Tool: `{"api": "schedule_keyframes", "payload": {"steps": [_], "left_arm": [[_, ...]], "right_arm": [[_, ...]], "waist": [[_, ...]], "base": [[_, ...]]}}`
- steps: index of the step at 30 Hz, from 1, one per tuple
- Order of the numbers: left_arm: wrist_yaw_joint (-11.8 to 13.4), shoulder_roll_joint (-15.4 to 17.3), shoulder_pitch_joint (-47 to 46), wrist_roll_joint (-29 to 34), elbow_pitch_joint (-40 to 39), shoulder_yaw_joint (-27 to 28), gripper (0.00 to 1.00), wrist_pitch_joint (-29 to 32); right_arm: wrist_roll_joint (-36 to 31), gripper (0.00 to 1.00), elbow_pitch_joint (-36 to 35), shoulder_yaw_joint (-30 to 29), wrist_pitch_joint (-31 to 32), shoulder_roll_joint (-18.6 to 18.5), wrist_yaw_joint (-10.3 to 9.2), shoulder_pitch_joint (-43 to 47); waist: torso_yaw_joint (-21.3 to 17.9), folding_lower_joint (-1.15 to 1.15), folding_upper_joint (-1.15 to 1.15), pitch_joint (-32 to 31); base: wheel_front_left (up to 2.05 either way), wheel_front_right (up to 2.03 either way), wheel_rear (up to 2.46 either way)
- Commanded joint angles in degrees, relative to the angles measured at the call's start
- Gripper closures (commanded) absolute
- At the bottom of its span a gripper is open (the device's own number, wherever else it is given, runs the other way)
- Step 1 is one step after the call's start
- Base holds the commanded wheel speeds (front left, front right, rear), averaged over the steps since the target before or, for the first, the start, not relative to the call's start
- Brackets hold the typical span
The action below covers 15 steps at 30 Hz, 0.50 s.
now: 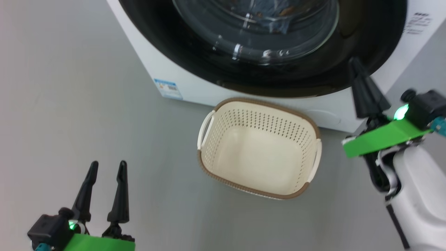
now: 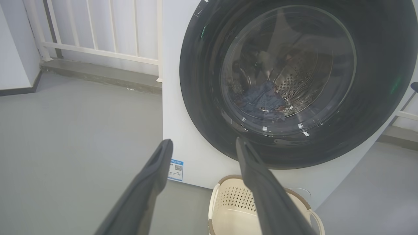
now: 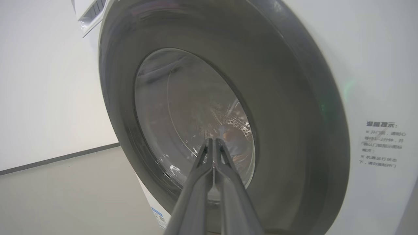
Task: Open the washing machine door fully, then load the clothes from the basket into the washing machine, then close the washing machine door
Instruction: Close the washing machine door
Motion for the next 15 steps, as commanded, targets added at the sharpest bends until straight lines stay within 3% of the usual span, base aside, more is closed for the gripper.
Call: {"api": "schedule_keyframes", "payload": {"steps": [1, 15], "left_arm": [[0.0, 1.5, 0.0, 0.5, -1.0, 2.3, 0.0, -0.4], [0.0, 4.1, 3.8, 1.0, 0.4, 4.8, 0.0, -0.4]], "right_arm": [[0.4, 0.0, -1.7, 1.0, -0.1, 0.5, -0.15, 1.2], [1.5, 0.0, -2.5, -0.3, -0.1, 2.9, -0.15, 13.3]], "waist": [[-2.0, 0.0, 0.0, -2.6], [-8.1, 0.0, 0.0, -9.3]], "base": [[0.0, 0.0, 0.0], [0.0, 0.0, 0.0]]}}
